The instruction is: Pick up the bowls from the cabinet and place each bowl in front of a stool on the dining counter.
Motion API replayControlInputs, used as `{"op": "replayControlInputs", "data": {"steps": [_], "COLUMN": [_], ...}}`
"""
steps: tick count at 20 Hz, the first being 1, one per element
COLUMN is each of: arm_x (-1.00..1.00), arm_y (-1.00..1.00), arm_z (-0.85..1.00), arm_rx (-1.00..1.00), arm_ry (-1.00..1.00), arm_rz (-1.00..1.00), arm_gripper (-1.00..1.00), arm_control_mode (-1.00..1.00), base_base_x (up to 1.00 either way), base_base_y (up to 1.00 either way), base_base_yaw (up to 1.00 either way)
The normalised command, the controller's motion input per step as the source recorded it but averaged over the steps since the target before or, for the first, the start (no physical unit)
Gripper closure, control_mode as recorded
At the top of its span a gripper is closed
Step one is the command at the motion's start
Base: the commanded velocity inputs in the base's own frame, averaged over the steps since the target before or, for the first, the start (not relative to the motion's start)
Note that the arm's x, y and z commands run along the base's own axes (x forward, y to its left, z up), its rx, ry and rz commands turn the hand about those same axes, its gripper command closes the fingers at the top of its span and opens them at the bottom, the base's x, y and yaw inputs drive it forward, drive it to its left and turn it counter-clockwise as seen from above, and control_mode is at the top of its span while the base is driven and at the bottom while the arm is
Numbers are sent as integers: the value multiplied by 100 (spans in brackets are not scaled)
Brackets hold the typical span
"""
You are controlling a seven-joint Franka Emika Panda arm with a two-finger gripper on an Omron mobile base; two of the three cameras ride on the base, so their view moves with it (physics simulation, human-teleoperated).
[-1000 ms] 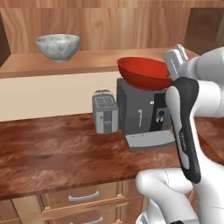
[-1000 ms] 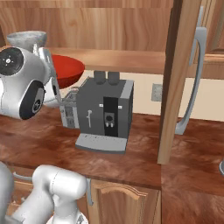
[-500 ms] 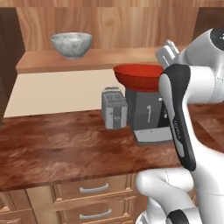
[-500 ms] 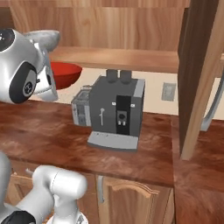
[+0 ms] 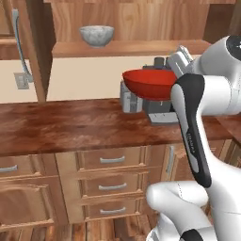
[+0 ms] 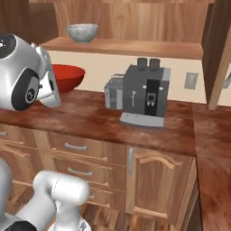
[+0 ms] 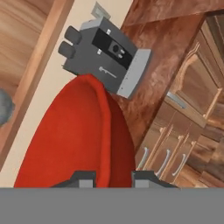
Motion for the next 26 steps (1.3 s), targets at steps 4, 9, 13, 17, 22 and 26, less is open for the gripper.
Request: {"op": "replayControlInputs", "data": {"steps": [4,9,13,17,22,26], "arm_x": [0,0,0,0,0,0], "arm_y": [0,0,0,0,0,0], "arm_z": [0,0,0,0,0,0], "arm_rx": [0,0,0,0,0,0], "arm_ry": [0,0,0,0,0,0], "arm_rz": [0,0,0,0,0,0], "arm_gripper": [100,100,100,100,100,100], "arm_control_mode": [100,100,100,100,100,100], "base_base_x": [-97,-84,-75,-68,-21,0], "base_base_y": [54,42,39,53,59,54], "base_base_yaw": [15,21,33,41,51,57]}}
